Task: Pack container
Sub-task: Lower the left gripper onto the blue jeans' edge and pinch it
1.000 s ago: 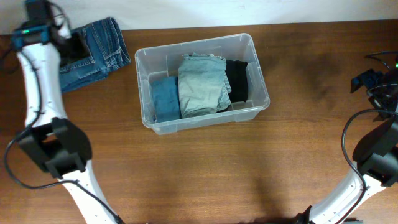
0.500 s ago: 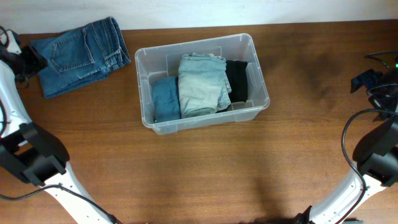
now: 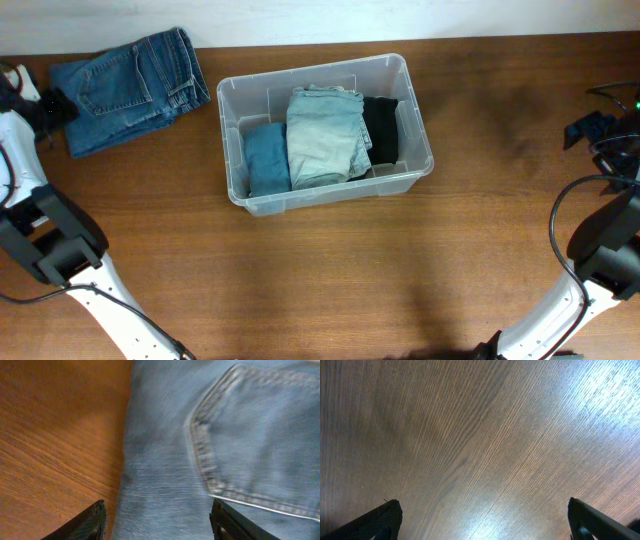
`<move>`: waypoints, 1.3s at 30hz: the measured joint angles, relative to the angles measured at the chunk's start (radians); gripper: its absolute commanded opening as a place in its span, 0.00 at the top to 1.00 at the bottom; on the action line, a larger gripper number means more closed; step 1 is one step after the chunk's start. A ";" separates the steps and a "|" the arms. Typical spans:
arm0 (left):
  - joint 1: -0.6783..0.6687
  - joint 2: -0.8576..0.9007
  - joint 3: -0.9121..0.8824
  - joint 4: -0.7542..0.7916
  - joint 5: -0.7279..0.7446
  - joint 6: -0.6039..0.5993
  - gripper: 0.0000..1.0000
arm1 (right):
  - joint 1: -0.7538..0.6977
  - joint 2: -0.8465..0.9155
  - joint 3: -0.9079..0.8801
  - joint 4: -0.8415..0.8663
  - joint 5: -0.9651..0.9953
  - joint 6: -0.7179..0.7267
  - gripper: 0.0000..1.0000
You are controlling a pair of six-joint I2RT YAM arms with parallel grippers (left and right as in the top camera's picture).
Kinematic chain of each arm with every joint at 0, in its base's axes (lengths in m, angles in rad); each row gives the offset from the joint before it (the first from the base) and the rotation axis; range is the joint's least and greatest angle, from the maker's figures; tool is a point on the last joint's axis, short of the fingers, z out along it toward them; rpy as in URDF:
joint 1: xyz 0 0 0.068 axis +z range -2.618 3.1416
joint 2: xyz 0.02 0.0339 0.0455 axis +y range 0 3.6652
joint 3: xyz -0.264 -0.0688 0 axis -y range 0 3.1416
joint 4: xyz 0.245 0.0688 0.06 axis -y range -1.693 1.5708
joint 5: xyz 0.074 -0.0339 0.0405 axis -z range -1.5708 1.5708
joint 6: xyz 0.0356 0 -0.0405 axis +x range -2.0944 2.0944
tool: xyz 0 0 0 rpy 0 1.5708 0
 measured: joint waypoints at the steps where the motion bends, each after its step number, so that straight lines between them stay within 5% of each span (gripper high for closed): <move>1: 0.003 0.014 0.000 0.003 0.000 0.000 0.33 | 0.000 0.000 0.000 0.000 0.000 0.000 0.02; 39: 0.039 0.134 0.001 0.137 0.255 0.004 0.28 | 0.000 0.000 0.000 0.000 0.000 -0.001 0.01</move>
